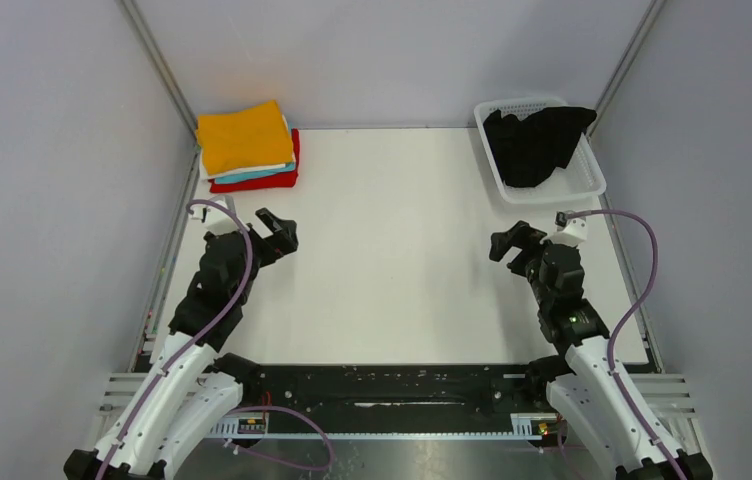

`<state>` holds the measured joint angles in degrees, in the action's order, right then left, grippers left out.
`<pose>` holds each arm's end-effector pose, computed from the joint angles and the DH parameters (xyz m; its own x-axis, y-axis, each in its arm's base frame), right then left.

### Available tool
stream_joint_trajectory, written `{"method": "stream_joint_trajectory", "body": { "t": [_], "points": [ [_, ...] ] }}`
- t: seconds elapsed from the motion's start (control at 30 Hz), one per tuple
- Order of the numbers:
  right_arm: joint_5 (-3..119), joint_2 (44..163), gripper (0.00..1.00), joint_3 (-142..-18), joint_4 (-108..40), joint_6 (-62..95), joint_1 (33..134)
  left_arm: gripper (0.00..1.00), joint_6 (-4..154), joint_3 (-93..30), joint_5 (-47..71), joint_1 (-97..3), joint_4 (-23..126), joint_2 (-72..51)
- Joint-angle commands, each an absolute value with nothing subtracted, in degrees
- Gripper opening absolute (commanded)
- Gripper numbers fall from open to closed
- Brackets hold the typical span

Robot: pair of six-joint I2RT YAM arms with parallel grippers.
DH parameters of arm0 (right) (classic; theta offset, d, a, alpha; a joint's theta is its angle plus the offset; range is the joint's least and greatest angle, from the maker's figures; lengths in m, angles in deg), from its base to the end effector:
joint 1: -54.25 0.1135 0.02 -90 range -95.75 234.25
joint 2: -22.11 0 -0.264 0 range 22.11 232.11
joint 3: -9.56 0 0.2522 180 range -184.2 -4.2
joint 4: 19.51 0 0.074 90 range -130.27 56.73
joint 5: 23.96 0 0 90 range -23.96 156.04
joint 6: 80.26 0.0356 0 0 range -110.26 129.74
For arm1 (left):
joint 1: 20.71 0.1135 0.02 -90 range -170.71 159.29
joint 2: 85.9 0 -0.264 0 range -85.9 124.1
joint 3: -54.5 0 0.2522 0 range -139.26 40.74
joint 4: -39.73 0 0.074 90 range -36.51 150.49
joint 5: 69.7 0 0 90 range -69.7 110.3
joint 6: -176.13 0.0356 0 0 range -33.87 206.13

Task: Fold and stack the t-shirts
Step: Grab crumpled tshirt from bin with the right arm

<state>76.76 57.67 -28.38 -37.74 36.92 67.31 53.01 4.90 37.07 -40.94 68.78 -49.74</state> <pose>0.1594 0.0302 0.2477 -0.2585 0.4008 -0.8790 0.0791 0.9156 0.3942 0.1502 -0.0444 0.2988 -0.2499 -0.4655 -0.8491 -0.0790 0.8838 -0.4612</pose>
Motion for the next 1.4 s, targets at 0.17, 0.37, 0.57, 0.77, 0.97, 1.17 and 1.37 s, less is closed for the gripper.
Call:
{"method": "stream_joint_trajectory", "body": {
  "t": [0.17, 0.37, 0.57, 0.77, 0.97, 1.17, 1.37],
  "points": [
    [71.67, 61.85, 0.99, -31.52, -32.01, 37.09, 67.17, 0.99, 52.45, 4.71, 38.13, -40.83, 65.85, -49.58],
    [79.75, 72.05, 0.98, -47.22, -43.83, 35.2, 67.22, 0.99, 52.48, 4.81, 38.07, -40.83, 66.11, -50.21],
    [86.62, 91.82, 0.98, -75.81, -61.6, 30.43, 64.53, 0.99, 52.49, 5.2, 38.46, -40.82, 66.38, -50.96],
    [82.92, 115.82, 0.98, -102.19, -69.17, 27.99, 57.54, 0.99, 52.48, 5.15, 38.76, -40.83, 66.66, -51.13],
    [82.2, 139.1, 0.98, -128.87, -73.85, 26.05, 55.11, 0.99, 52.82, 4.31, 39.71, -40.83, 67.29, -49.94],
    [79.81, 158.19, 0.98, -149.75, -75.49, 26.37, 54.6, 0.99, 52.89, 4.65, 39.56, -40.83, 66.58, -49.28],
    [70.09, 163.97, 0.99, -144.75, -62.11, 40.36, 51.53, 0.99, 52.59, 4.81, 38.73, -40.78, 65.7, -47.85]
  ]
}}
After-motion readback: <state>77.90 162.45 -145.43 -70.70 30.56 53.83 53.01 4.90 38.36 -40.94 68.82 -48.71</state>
